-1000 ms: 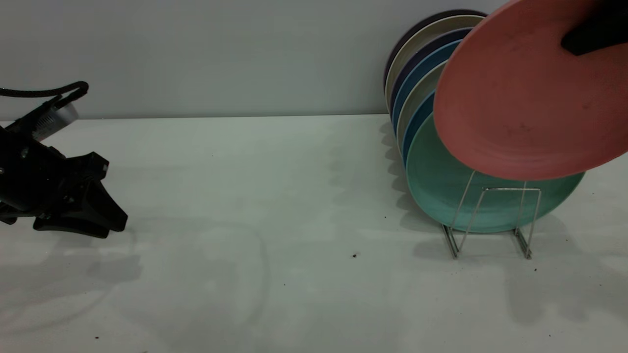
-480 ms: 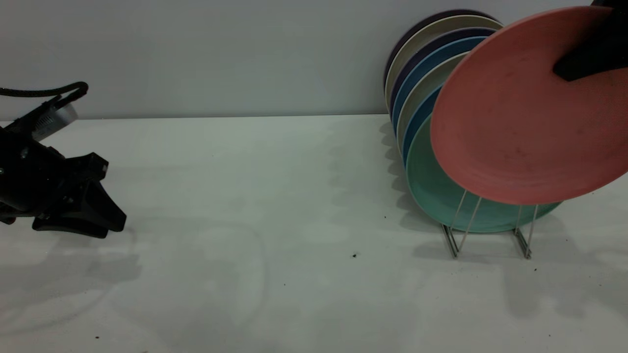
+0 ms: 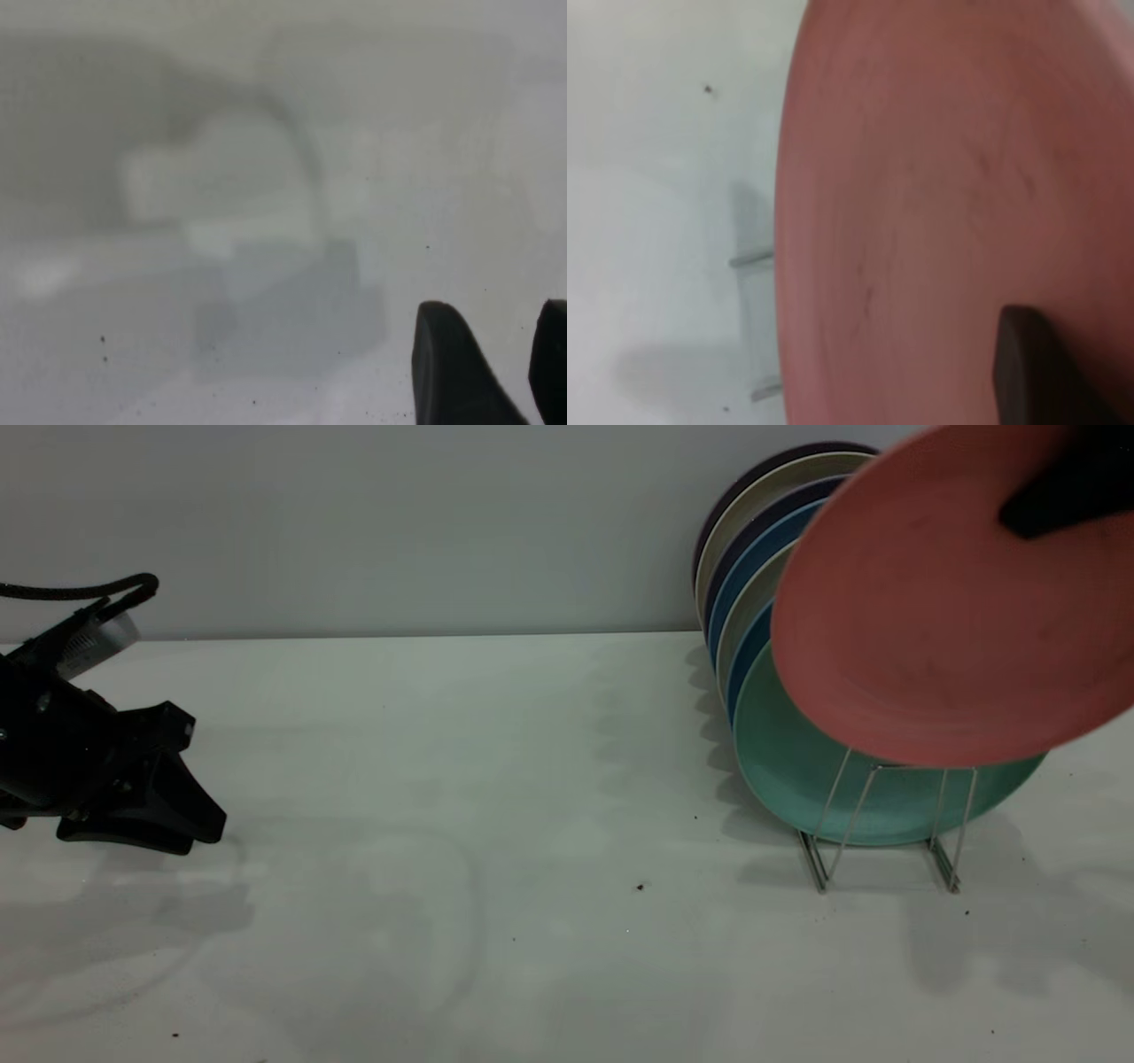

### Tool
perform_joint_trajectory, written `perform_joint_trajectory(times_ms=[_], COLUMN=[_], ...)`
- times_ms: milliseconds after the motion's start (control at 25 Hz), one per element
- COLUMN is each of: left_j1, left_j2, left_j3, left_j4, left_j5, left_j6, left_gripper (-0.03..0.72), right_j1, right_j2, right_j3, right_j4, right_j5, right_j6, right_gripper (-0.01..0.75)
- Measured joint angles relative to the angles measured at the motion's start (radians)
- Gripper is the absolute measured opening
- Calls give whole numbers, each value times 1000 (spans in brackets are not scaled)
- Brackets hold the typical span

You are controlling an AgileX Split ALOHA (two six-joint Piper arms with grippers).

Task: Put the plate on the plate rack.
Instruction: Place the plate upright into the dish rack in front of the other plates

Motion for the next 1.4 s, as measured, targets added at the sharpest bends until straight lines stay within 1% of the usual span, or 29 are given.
perform_joint_trajectory(times_ms=[120, 320, 720, 1000, 1320, 1400], left_j1=[0, 0, 0, 0, 0, 0], left_j2=[0, 0, 0, 0, 0, 0], left_j3=[0, 0, 0, 0, 0, 0], left_j4=[0, 0, 1, 1, 1, 1], left_j5=[-3, -4, -4, -3, -3, -3], left_j6=[0, -3, -3, -3, -3, -3], left_gripper=[261, 261, 261, 261, 261, 261], right_j1=[0, 0, 0, 0, 0, 0], right_j2=[5, 50, 134, 222, 257, 258], right_j3=[-49, -83, -88, -88, -88, -88], right_j4=[-19, -21, -5, 34, 73, 74], right_j5=[15, 27, -3, -4, -1, 8], right_j6=[32, 43, -20, -68, -106, -105], right_gripper=[128, 128, 128, 128, 128, 144])
